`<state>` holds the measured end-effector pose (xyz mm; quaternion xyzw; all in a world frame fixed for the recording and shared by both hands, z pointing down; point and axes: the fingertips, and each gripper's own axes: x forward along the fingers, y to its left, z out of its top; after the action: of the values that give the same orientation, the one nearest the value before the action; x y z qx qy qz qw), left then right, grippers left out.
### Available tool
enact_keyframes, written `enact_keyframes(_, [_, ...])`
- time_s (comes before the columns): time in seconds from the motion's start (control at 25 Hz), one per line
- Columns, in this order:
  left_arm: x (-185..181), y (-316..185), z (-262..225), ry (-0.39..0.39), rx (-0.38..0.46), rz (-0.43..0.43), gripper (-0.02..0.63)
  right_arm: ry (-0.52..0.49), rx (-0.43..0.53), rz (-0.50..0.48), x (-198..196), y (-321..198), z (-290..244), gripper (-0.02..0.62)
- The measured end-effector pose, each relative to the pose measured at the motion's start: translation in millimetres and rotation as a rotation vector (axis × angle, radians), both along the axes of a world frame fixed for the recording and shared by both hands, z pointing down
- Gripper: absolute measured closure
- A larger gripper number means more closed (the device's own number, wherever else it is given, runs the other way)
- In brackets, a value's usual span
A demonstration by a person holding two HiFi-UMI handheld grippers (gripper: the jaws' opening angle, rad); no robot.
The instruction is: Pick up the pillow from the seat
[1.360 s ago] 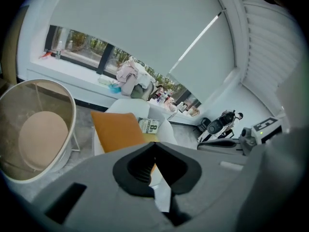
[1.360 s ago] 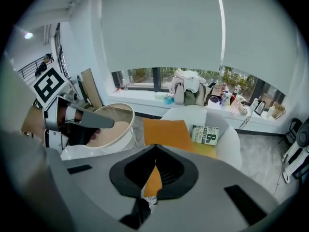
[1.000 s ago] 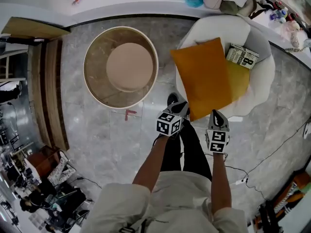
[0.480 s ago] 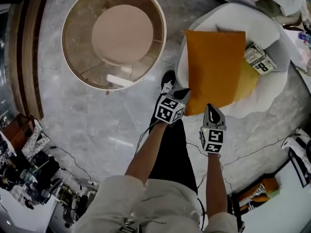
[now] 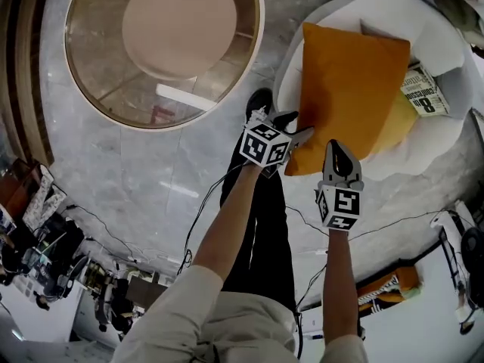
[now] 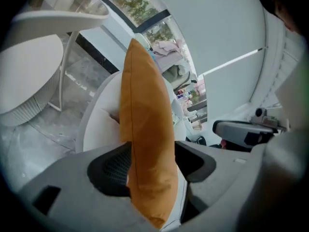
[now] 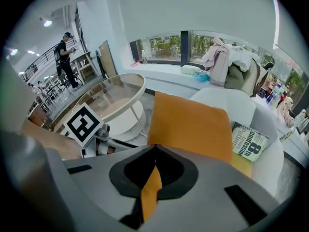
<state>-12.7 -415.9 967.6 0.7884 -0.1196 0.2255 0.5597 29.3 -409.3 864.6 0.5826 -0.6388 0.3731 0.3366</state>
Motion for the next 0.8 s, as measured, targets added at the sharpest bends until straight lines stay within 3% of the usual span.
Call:
enact_keyframes(0.12, [4, -7, 14, 0.02, -0.016, -0.038, 0.267, -0.009, -0.014, 0.017, 10, 6, 14, 0.588])
enact_keyframes(0.28, [18, -3, 28, 0.066, -0.033, 0.015, 0.215, -0.025, -0.036, 0.046, 17, 21, 31, 0.588])
enact_keyframes(0.44, [31, -12, 40, 0.141, -0.069, 0.001, 0.128, -0.047, -0.053, 0.081, 22, 30, 46, 0.588])
enact_keyframes(0.6, [52, -13, 42, 0.22, -0.08, 0.033, 0.092, -0.062, -0.066, 0.117, 30, 36, 59, 0.588])
enact_keyframes(0.8, [67, -14, 54, 0.196, -0.069, 0.032, 0.057, -0.095, -0.044, 0.216, 36, 31, 63, 0.588])
